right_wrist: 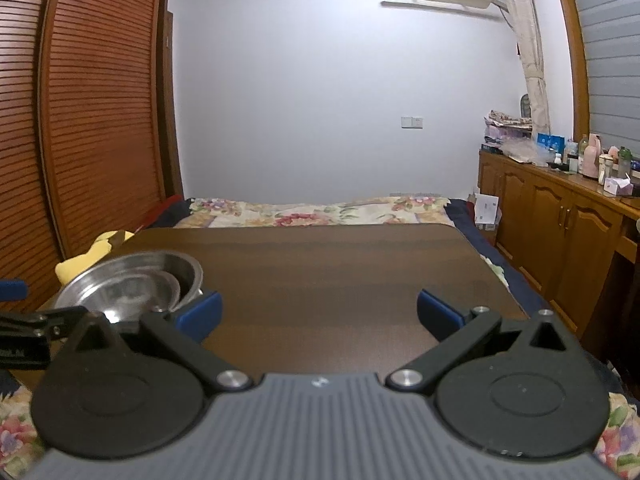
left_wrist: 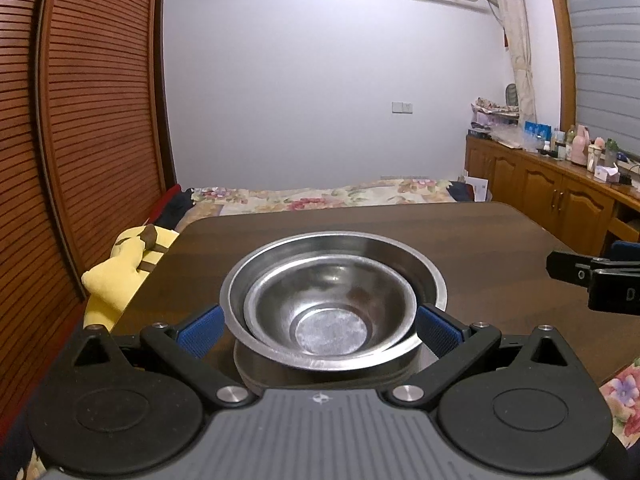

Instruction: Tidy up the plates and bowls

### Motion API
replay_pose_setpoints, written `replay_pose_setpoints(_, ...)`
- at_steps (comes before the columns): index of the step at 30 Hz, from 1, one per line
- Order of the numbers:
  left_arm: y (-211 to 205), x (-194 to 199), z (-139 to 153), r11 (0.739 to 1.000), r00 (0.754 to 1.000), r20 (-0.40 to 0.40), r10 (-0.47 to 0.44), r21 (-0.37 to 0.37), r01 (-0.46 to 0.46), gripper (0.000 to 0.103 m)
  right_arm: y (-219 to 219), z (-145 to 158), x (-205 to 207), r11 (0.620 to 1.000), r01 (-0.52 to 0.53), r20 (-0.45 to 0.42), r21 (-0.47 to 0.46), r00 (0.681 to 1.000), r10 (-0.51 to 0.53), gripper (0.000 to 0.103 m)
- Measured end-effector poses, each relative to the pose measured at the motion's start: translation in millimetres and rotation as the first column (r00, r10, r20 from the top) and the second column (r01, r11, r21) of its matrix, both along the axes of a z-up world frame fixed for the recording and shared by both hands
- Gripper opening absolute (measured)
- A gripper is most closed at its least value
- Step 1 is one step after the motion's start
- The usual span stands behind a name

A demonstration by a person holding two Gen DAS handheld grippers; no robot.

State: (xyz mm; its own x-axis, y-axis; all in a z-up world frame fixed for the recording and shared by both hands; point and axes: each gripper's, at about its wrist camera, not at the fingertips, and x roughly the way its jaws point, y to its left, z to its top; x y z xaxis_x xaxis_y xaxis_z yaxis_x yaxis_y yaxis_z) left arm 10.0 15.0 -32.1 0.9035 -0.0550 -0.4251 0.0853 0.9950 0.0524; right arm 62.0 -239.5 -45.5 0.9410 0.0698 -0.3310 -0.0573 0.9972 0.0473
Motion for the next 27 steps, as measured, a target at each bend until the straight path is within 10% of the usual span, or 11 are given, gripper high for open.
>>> replay_pose_setpoints(27,2.2,-1.2,-1.6,1.000,1.000,0.002,0.008,0.004,-0.008,0.103,-3.5,-0.9,-1.2,1.000,0.002,-0.006,0.010,1.000,-0.001,0.103)
